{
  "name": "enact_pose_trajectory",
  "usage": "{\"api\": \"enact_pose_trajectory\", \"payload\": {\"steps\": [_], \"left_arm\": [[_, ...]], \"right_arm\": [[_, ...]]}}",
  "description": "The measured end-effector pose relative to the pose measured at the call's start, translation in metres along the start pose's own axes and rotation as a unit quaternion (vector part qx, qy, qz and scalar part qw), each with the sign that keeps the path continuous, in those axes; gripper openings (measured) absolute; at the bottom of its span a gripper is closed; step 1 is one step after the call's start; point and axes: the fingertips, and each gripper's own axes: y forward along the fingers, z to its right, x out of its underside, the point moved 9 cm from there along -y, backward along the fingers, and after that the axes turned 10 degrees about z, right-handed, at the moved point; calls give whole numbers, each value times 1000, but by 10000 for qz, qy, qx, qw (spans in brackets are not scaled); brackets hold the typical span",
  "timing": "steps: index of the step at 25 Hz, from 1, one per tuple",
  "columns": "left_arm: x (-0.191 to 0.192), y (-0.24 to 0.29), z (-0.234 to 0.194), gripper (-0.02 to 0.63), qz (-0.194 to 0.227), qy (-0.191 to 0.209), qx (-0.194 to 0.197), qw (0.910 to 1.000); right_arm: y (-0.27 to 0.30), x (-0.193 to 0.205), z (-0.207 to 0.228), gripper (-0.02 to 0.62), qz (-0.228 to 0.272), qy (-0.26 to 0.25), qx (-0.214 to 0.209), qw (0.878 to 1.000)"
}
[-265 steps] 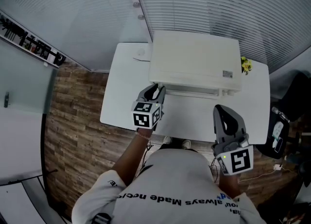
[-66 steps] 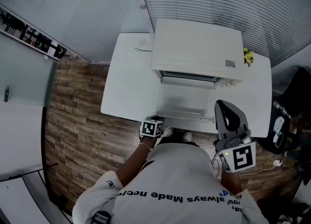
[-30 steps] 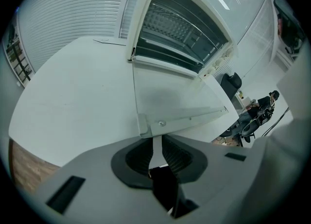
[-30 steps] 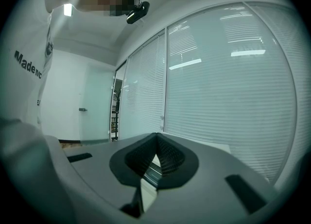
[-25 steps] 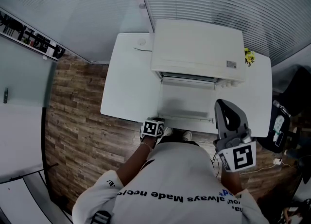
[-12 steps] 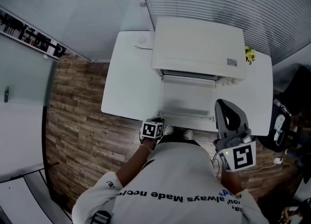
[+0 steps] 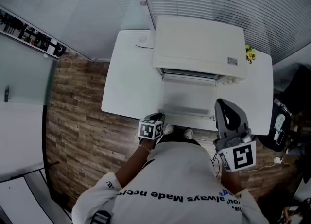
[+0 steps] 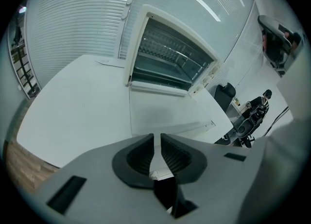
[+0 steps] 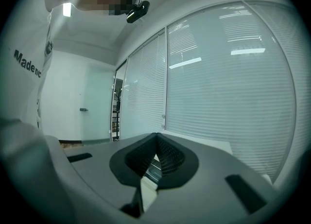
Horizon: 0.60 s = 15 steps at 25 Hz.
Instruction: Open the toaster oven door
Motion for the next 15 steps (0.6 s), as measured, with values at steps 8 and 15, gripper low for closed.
{"api": "enact_pose_trajectory", "payload": {"steps": [8,15], "left_arm": [[-56,-17,20,55,739,138,235,9969],[-95,-33,35,54,1279,277,398,9906]], "right_arm": [[0,-1,0,8,-10,-28,10,10000],[0,0,3,8,-38,-50,7,10000]]}}
